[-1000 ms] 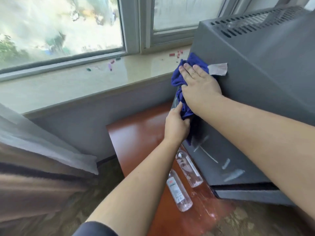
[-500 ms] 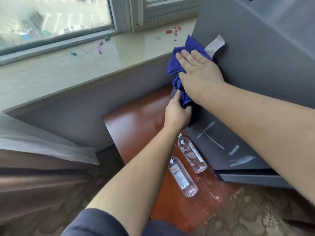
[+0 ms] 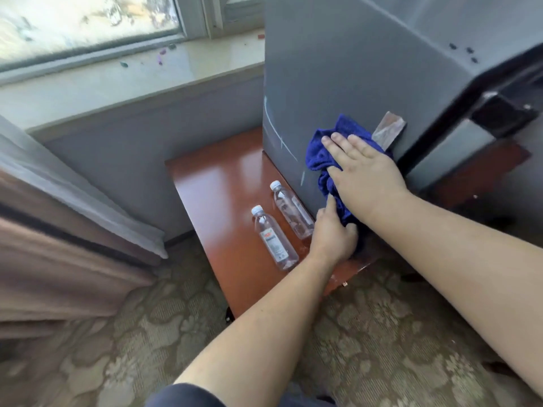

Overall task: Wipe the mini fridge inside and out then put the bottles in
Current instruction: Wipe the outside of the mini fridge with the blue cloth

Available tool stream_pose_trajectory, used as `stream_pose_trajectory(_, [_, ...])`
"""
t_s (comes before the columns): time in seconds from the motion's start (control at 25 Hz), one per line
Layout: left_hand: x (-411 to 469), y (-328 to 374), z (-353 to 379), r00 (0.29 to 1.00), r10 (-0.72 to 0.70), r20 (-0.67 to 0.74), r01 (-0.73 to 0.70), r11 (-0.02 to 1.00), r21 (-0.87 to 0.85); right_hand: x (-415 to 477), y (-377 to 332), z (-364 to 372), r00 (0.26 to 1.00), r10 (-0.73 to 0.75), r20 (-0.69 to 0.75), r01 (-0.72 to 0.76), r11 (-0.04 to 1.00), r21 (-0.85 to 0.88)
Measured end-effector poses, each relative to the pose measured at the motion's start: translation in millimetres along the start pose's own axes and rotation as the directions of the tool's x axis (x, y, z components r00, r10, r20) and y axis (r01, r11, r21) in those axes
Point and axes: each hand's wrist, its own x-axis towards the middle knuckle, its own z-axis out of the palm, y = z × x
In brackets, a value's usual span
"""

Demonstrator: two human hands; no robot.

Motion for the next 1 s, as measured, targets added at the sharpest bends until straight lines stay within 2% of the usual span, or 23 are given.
stream_pose_trajectory(0.2, [-41,4,43,0.998,-0.002,-0.055,0.001,1.000,-0.017,-65,0,27,1.000,-0.004,0.008,0.004,1.000,0.023])
stream_pose_trajectory(0.4, [-33,7,42,0.992,0.007,-0.127,-0.007,1.000,-0.006,-53,-5,25,0.999,0.011,0.052,-0.011,1.000,-0.006])
stream_pose_trajectory(0.6, [12,-2,7,0.991,-0.017,-0.131,0.024,0.999,0.048,23,-9,10,0.997,-0.026,0.068,0.027,1.000,-0.007])
stream_pose_trajectory(1.0, [189,-10,-150,0.972,0.017,-0.235,0.008,0.994,0.106,237,-12,-56,0.995,-0.079,0.056,0.082,0.994,-0.069])
